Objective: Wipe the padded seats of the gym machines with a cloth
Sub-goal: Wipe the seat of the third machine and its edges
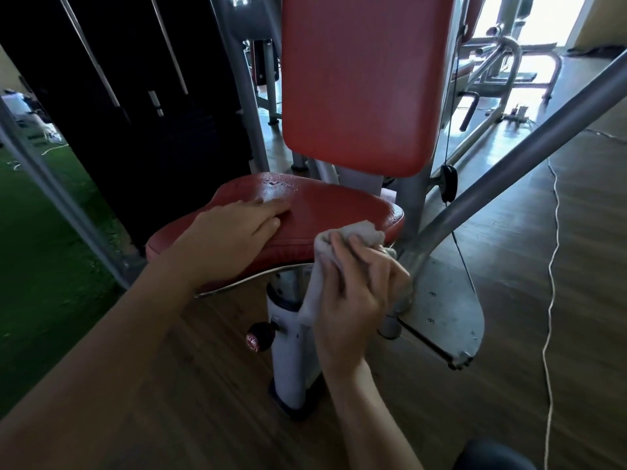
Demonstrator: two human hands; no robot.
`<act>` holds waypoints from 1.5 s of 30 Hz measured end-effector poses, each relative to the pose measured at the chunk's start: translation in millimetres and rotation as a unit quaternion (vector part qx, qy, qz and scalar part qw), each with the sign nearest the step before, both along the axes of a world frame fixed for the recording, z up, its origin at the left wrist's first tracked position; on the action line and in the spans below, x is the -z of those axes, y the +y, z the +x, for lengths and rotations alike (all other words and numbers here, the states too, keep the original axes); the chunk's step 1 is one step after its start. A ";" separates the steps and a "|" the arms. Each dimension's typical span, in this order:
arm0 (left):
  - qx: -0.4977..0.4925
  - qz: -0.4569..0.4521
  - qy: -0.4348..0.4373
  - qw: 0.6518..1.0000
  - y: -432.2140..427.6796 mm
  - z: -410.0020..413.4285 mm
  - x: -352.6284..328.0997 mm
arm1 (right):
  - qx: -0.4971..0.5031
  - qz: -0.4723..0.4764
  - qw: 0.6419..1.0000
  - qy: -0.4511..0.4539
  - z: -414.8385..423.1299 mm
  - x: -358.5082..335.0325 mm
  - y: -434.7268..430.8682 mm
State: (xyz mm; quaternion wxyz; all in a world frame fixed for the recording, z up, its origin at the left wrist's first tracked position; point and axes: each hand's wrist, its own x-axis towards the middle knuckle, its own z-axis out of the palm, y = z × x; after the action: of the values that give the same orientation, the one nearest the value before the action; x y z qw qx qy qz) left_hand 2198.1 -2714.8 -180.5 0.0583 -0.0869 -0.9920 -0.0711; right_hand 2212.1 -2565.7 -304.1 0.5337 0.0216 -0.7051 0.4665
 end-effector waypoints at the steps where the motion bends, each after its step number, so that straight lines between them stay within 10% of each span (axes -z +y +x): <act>1: 0.002 0.002 0.000 1.000 -0.4 -0.3 -0.3 | -0.008 0.022 1.000 0.005 0.9 -0.1 -2.8; 15: -0.008 -0.006 0.005 1.000 4.6 4.1 -5.0 | -0.047 0.055 0.997 0.009 4.8 6.7 1.9; 31: 0.009 -0.153 -0.001 0.988 30.5 -18.1 9.0 | -0.149 -0.148 0.975 -0.072 0.6 -4.5 50.4; 45: 0.040 -0.032 -0.034 0.998 34.6 -29.8 8.5 | -0.178 -0.208 0.947 -0.168 -14.5 -5.4 53.2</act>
State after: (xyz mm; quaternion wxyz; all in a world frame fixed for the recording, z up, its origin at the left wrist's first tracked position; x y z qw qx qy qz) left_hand 2168.3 -2680.1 -189.1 0.0188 -0.1258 -0.9909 -0.0446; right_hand 2197.6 -2512.6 -298.7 0.3086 -0.0431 -0.6562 0.6873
